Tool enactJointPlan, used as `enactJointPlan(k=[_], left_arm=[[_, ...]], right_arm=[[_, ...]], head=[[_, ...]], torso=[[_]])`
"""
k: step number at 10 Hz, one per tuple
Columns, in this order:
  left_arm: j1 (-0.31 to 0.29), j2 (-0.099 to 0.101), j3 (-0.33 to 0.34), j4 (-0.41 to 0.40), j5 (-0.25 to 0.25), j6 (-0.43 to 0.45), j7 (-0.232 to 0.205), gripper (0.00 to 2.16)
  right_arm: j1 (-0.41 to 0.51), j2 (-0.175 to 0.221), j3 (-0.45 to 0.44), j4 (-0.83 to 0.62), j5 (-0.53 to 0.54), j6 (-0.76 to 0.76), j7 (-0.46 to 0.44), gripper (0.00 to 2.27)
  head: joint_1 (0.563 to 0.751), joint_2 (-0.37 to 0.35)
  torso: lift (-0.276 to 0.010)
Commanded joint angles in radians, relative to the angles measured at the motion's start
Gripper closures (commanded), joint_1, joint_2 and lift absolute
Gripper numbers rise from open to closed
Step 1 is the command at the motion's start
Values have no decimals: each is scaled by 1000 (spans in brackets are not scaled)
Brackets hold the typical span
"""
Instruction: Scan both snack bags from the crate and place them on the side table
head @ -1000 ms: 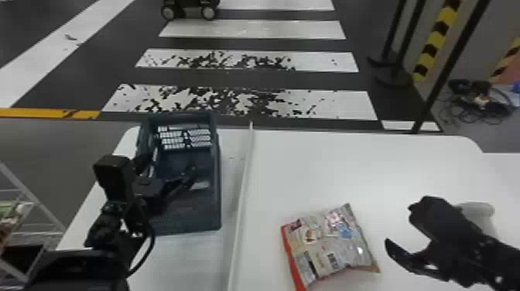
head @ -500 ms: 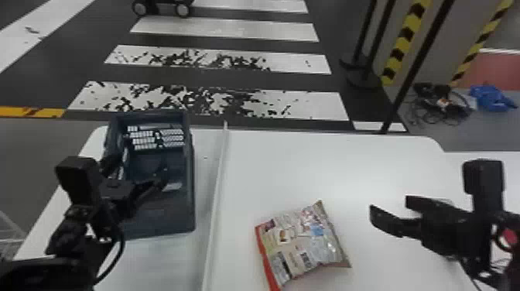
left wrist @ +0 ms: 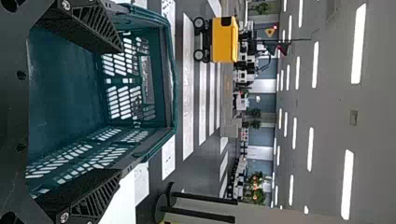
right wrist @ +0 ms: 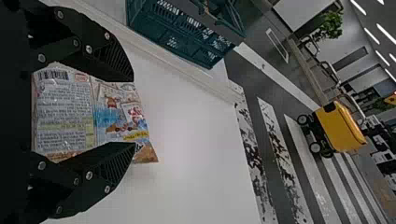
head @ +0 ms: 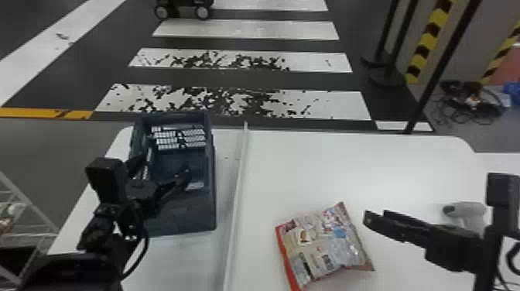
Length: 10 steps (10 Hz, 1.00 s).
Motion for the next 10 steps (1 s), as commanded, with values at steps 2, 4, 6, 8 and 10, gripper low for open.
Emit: enactJointPlan(k=[2, 4, 6, 8, 10], left_arm=[[-2, -1, 0, 8, 0, -6, 0, 87], [-7, -3, 0, 17, 0, -9, -2, 87], [-7, -5, 0, 19, 0, -9, -3, 87], [-7, -5, 0, 20, 0, -15, -3, 87], [-5, -6, 0, 22, 0, -21, -3, 87]], right_arm=[[25, 2, 40, -2, -39, 48, 5, 2111], [43, 2, 89, 3, -89, 42, 6, 2145], [54, 2, 161, 38, -83, -13, 3, 2223], [54, 2, 221, 69, -92, -13, 0, 2223], [55, 2, 270, 106, -92, -28, -15, 2223]], head=[[695, 52], [695, 84], [695, 126], [695, 158], [695, 199]], torso=[[-98], [-98], [-98], [-98], [-98]])
